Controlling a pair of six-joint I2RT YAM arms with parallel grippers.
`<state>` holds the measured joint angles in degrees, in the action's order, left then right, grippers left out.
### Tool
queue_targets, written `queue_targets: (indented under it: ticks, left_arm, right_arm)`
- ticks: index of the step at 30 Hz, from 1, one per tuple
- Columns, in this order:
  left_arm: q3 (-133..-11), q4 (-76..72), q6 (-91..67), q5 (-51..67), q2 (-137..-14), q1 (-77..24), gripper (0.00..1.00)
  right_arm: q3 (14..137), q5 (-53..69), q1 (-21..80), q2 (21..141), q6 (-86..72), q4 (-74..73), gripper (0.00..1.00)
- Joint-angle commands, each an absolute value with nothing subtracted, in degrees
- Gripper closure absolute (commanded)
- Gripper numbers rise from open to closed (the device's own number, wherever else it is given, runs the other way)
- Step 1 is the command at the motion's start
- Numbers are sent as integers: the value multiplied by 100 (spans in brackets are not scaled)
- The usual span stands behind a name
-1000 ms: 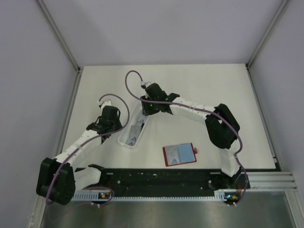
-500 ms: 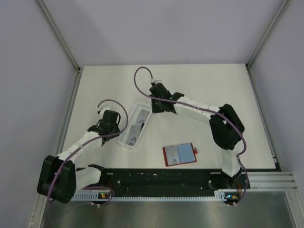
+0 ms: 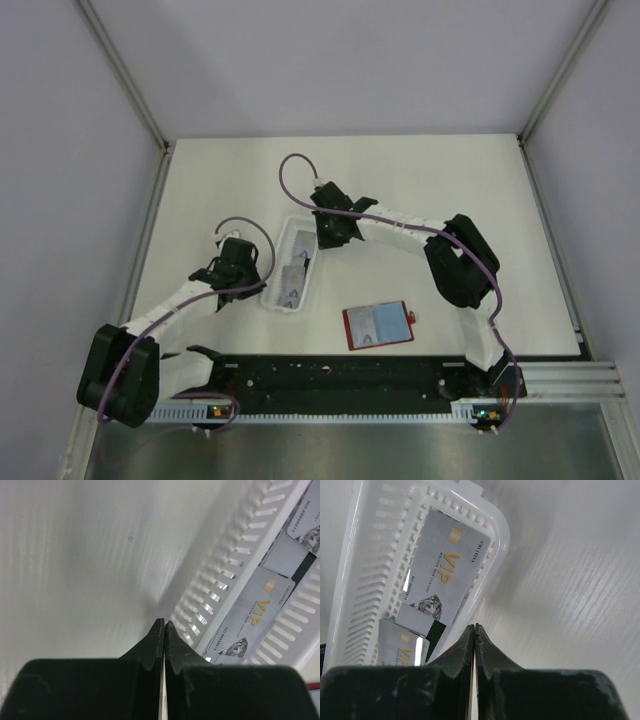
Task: Put the credit cards into the card holder
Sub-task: Move the storage box to the center of the board.
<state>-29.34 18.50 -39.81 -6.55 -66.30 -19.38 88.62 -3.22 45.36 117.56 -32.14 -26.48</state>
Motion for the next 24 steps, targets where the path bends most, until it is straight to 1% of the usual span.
queue_targets:
  ticks: [1,9,14,17,20,24]
  left_arm:
    - [-2857,1574,-4280,-448,-6346,-2275,100]
    - [-2988,1389,-4640,-571,-6381,-3181,100]
    - [-3006,1625,-4650,-869,-6215,-3225,100]
    - [-2997,1819,-4606,-1142,-5881,-3199,100]
    - [-3006,1872,-4536,-1318,-5565,-3147,100]
    - [-2988,1759,-4404,-1161,-5239,-2962,94]
  right_arm:
    - [9220,-71,4518,11733,-3173,-2637,100]
    - [9202,202,4518,11619,-2796,-2540,100]
    - [8965,-280,4518,11269,-2576,-2531,99]
    - [8790,-290,4518,10961,-2391,-2435,95]
    - [8728,-36,4544,10741,-2215,-2356,87]
    - [8771,430,4719,10635,-2040,-2268,82]
